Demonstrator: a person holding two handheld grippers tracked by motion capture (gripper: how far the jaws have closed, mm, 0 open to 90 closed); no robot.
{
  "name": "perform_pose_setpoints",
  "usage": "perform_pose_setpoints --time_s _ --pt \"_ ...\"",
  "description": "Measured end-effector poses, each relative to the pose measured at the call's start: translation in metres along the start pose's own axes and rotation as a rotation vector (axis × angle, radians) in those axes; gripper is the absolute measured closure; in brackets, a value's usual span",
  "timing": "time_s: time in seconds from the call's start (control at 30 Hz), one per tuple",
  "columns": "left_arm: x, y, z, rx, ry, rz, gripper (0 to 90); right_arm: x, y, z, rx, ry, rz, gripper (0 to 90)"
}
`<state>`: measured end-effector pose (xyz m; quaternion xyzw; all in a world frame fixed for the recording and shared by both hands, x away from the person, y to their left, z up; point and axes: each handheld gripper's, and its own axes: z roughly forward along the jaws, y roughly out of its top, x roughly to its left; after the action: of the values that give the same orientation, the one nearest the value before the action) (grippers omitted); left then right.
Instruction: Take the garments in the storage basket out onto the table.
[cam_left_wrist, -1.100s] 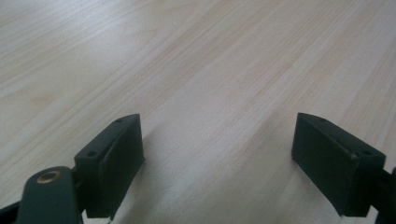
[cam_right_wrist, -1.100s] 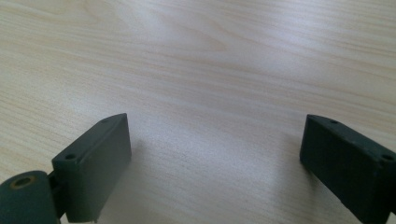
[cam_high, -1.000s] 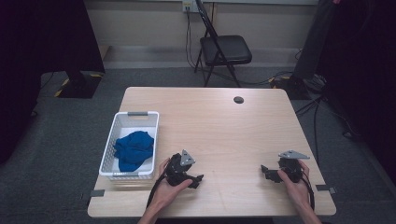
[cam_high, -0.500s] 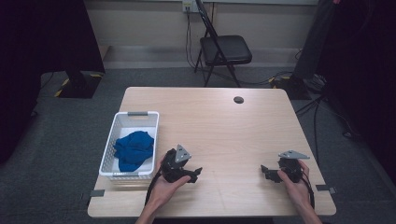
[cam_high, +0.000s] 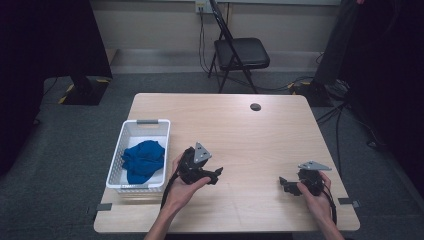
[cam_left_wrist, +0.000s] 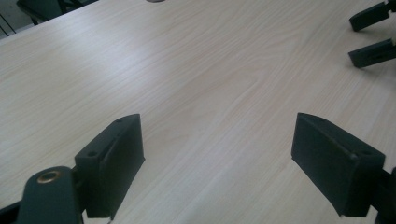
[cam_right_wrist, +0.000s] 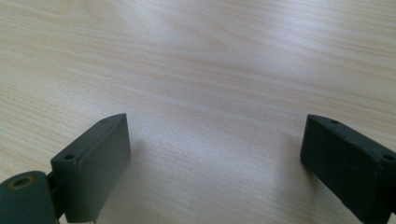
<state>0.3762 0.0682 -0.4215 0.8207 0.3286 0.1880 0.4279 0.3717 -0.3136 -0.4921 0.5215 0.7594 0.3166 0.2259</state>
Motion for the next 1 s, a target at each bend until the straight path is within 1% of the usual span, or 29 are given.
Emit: perform_pose_setpoints --time_s 0.03,0.1,0.13,0.17,0.23,0.3,0.37,0.4,0.5,0.53,0.6,0.67,0.77,0.87,1.0 --pt "0.0 0.0 0.0 0.0 0.0 0.0 17.0 0.0 0.0 0.0 0.0 0.0 0.0 7.4" --pt "0.0 0.004 -0.004 0.02 -0.007 0.005 17.4 0.0 0.0 0.0 0.0 0.0 0.0 7.4" --pt "0.001 0.006 -0.011 0.002 -0.008 0.005 17.2 0.0 0.0 0.0 0.0 0.0 -0.001 7.4" --pt "0.001 0.006 -0.011 0.002 -0.008 0.005 17.0 0.0 0.0 0.0 0.0 0.0 -0.001 7.4" --pt "0.004 0.005 -0.016 -0.005 0.01 0.003 16.6 0.0 0.0 0.0 0.0 -0.001 0.0 7.4" --pt "0.008 0.003 -0.019 -0.007 0.018 -0.013 16.5 0.0 0.0 0.0 0.0 -0.001 0.0 7.4" --pt "0.011 0.002 -0.021 -0.005 0.027 -0.016 16.5 0.0 0.0 0.0 0.0 0.001 -0.002 7.4" --pt "0.012 0.002 -0.024 -0.01 0.015 -0.013 16.5 0.0 0.0 0.0 -0.001 0.001 -0.002 7.4" --pt "0.013 0.002 -0.028 -0.012 0.024 0.002 16.3 0.0 0.0 0.0 -0.001 0.003 -0.004 7.4" --pt "0.014 0.002 -0.032 -0.022 0.028 0.001 16.0 0.0 0.0 0.0 -0.001 0.005 -0.005 7.4" --pt "0.016 0.002 -0.033 -0.024 0.031 0.002 16.1 0.0 0.0 0.0 -0.001 0.006 -0.005 7.4" --pt "0.018 0.002 -0.036 -0.026 0.036 -0.006 16.0 0.0 0.0 0.0 -0.001 0.006 -0.007 7.4" --pt "0.02 0.002 -0.037 -0.022 0.038 -0.007 16.1 0.0 0.0 0.0 -0.001 0.006 -0.007 7.4" --pt "0.022 0.002 -0.039 -0.028 0.051 -0.012 16.3 0.0 0.0 0.0 0.0 0.007 -0.007 7.4" --pt "0.029 0.0 -0.045 -0.033 0.072 -0.021 16.1 0.0 0.0 0.0 -0.001 0.008 -0.008 7.4"
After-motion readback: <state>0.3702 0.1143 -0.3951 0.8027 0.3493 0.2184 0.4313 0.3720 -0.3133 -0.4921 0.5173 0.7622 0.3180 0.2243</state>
